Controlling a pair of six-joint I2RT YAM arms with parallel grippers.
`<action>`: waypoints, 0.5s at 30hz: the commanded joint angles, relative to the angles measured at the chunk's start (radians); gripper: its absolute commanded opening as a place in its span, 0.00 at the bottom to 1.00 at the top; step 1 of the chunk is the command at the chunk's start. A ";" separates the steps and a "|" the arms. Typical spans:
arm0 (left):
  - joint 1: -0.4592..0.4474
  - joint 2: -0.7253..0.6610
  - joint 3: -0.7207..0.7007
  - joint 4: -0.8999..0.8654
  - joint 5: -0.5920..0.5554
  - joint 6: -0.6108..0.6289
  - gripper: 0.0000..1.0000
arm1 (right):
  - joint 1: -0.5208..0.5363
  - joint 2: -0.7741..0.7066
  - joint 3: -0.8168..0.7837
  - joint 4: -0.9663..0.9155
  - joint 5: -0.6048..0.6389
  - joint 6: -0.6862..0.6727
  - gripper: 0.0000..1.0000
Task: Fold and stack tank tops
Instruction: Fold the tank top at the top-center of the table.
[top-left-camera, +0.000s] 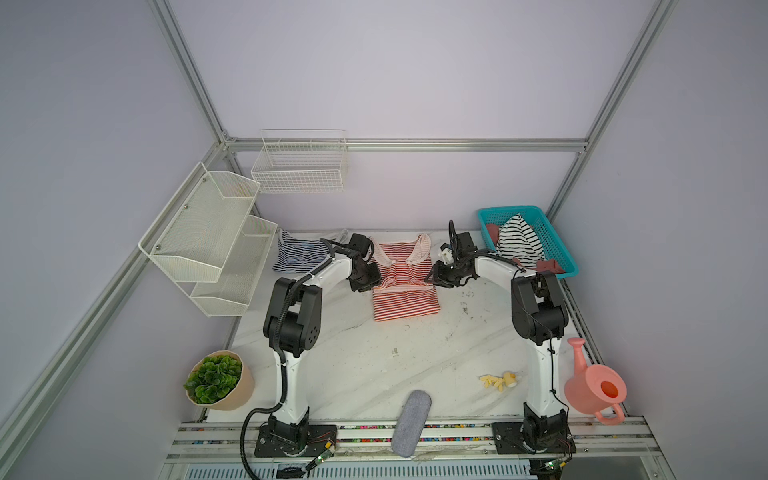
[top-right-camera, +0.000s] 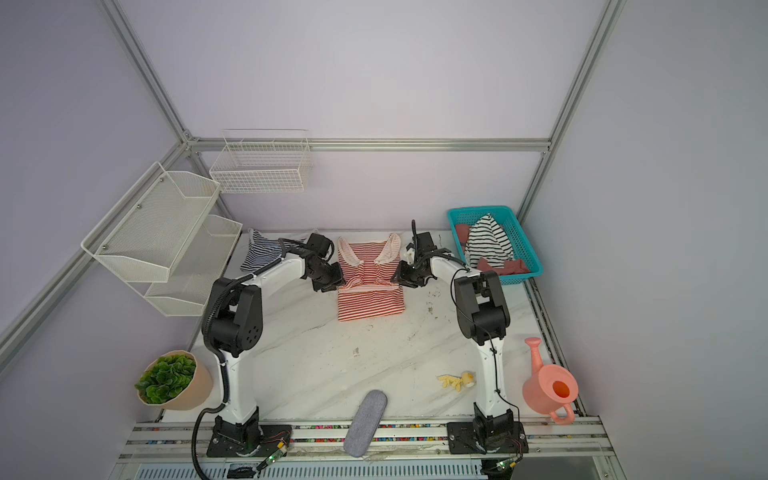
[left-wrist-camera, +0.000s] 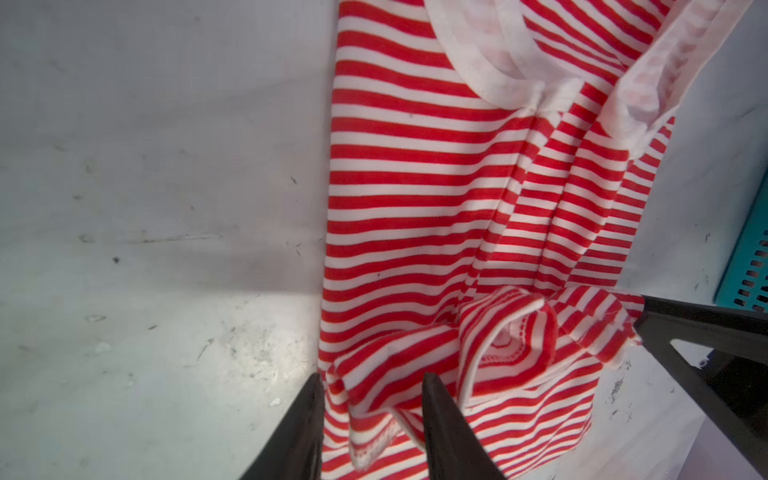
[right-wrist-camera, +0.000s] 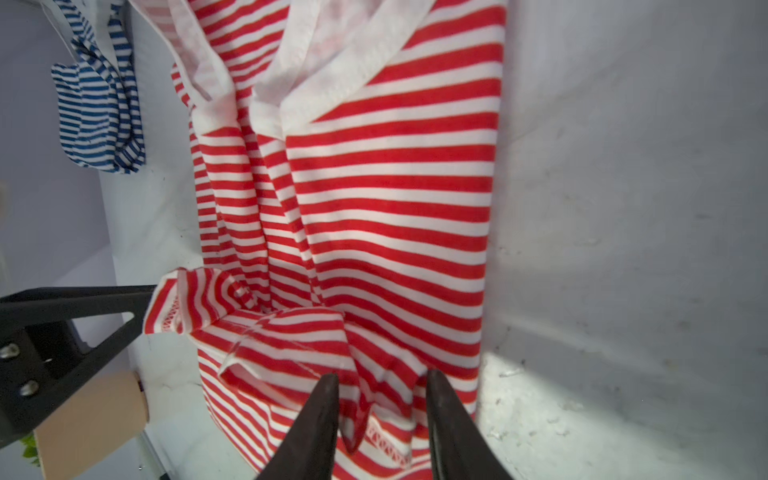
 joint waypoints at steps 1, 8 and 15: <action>0.007 -0.017 0.089 0.032 0.029 -0.018 0.43 | -0.007 -0.007 0.030 0.027 -0.026 0.017 0.43; 0.024 -0.006 0.091 0.063 0.062 -0.070 0.46 | -0.019 0.000 0.057 0.042 -0.052 0.046 0.46; 0.062 0.016 0.081 0.116 0.112 -0.149 0.46 | -0.046 0.041 0.077 0.081 -0.094 0.088 0.47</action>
